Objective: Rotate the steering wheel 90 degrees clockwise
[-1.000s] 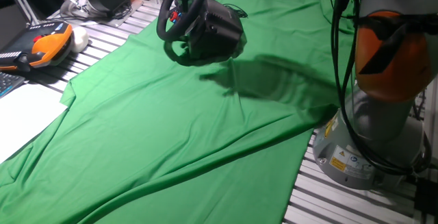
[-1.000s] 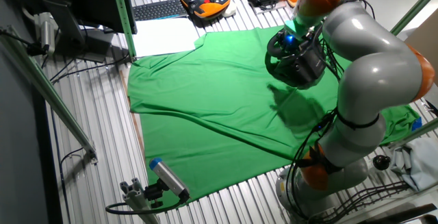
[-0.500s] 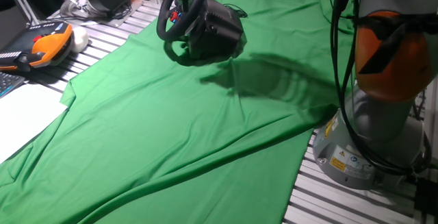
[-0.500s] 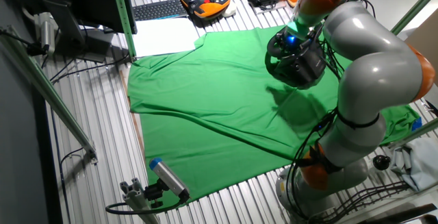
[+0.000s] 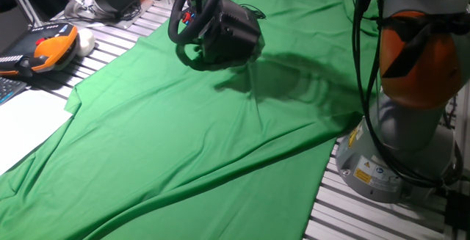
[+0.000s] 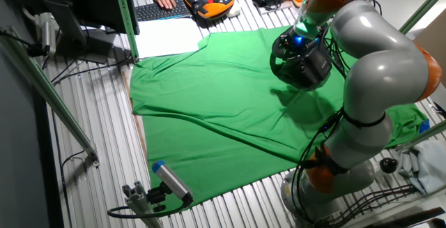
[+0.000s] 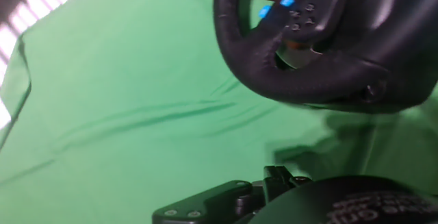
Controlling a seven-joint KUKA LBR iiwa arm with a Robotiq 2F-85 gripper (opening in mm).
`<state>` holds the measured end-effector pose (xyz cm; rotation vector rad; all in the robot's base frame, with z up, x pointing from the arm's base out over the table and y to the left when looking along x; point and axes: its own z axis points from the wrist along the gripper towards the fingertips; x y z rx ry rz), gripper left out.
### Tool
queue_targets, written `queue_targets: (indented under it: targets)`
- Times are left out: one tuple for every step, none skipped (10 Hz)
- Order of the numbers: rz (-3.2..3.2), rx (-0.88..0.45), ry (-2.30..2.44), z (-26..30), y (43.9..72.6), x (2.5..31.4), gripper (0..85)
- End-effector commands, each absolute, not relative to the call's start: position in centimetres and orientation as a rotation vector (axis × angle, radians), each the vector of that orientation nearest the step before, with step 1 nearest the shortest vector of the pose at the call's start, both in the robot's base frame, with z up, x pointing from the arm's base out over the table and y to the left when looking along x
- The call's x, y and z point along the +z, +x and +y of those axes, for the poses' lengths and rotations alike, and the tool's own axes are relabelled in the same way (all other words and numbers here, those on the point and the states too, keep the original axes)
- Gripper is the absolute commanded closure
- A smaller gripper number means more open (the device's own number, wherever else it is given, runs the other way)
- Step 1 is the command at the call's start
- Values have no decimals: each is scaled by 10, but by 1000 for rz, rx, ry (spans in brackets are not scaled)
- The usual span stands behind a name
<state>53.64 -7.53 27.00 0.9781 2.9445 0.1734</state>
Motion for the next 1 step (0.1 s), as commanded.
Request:
queue_targets:
  targets:
    - [3020,182,755,-75,536,270,850]
